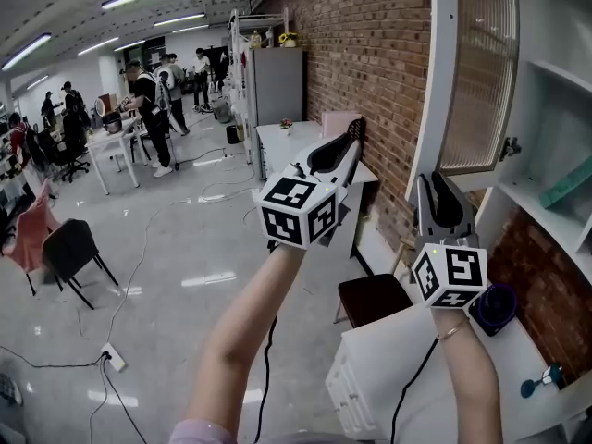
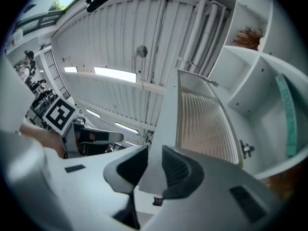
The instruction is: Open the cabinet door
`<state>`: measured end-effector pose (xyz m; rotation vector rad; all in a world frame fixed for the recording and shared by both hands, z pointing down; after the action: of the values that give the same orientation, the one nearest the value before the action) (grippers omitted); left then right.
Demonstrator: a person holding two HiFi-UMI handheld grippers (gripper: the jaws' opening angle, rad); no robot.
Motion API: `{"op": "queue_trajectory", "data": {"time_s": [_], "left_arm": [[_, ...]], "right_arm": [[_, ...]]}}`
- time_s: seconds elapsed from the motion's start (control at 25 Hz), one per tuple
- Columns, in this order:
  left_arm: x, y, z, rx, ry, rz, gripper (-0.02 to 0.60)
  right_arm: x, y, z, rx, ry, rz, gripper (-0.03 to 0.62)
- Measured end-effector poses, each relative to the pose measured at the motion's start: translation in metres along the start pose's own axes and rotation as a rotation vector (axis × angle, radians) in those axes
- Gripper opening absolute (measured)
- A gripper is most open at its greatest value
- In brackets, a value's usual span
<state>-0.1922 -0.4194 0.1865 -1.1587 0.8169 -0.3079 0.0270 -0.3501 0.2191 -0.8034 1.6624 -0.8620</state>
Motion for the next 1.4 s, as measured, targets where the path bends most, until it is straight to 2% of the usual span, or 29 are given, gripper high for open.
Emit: {"op": "queue_trajectory", "data": {"time_s": [0.28, 0.56, 0.92, 1.4], "left_arm": [[-0.020, -0.042, 0.028, -0.032, 0.016, -0.039, 0.026], [-0.044, -0.069, 0.048, -0.069, 0.025, -0.073, 0.012], [-0.071, -0.096, 0.079, -0.061, 0.011, -0.152, 0.003], [-0.095, -0.140, 0.112, -0.160, 0.002, -0.255, 0.003]], "right_arm": [[-0.028, -0.021, 0.004, 0.044, 0.003, -0.047, 0.039], [-0.053, -0.035, 0.005, 0.100, 0.008, -0.110, -0.002], [-0.098, -0.056, -0.001, 0.178, 0.032, -0.207, -0.002], [-0.162, -0.083, -0.002, 0.290, 0.023, -0.381, -0.002]]}}
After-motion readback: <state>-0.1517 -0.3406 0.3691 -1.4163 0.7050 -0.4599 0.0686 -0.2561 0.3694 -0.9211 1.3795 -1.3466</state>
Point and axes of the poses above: the fingertips, and each gripper's own axes: x forward along the fingers, z to its right, y out of its top, the point moved 10 cm from there along -x, backward along the fingers, and after that the axes turned 6 degrees about -y, right-handed, at the moved point
